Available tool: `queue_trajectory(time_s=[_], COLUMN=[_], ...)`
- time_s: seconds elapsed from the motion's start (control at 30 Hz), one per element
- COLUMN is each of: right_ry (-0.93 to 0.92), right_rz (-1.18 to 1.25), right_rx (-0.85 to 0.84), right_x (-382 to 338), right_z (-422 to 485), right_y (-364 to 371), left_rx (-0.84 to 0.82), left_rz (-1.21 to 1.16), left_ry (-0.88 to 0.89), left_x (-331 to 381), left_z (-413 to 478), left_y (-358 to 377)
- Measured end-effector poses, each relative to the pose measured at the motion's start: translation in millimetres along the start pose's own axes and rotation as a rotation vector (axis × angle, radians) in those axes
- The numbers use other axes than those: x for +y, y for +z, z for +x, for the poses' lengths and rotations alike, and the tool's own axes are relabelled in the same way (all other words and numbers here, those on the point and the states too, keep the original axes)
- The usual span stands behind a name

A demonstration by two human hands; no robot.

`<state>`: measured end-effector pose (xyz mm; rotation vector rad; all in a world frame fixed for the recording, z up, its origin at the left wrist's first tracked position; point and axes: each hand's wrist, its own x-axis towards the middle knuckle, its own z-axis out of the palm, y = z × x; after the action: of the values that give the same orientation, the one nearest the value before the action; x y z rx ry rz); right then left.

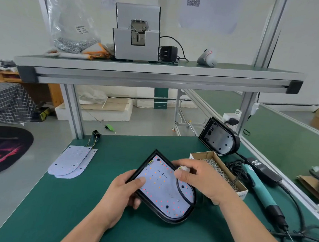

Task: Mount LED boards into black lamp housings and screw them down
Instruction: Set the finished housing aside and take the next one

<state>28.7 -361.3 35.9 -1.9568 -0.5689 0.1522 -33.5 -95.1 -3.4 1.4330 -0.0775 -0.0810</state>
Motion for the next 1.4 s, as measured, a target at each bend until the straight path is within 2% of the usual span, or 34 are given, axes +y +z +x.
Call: queue_trajectory(time_s=[0.17,0.3,0.43,0.63,0.77,1.13,1.4], right_ry=[0.003,-0.078,-0.117,-0.091,-0.093,-0.117,-0.052], right_rz=[0.015,-0.051,0.109,0.308,0.561,0.597,0.631], right_rx=[-0.018,0.075,0.186,0.513,0.719,1.224,1.520], right_x=[-2.0,-0.8,-13.2,-32.1,-30.7,-5.2,29.9], right_z=[1.7,3.0,-2.2,-14.5,-31.7,-122.1,-178.1], right_y=[-2.2,5.7,6.0,-36.1,-84.1,-228.8,-285.3], left_rx=[0.008,-0.014,-0.022,0.051,0.062,0.076,0.096], left_rz=[0.009,-0.064,-0.152,-0.068,-0.017,-0.008,-0.032], left_ry=[0.019,0.053,0.058,0.047,0.066,0.067,0.067], left_x=[-0.8,-0.8,-0.8,-10.7,-17.9,-22.3,-21.0], left_z=[1.0,0.6,2.2,9.3,13.9,23.4,25.1], left_y=[-2.3,-1.5,-1.8,-4.0,-7.4,-11.3,-9.2])
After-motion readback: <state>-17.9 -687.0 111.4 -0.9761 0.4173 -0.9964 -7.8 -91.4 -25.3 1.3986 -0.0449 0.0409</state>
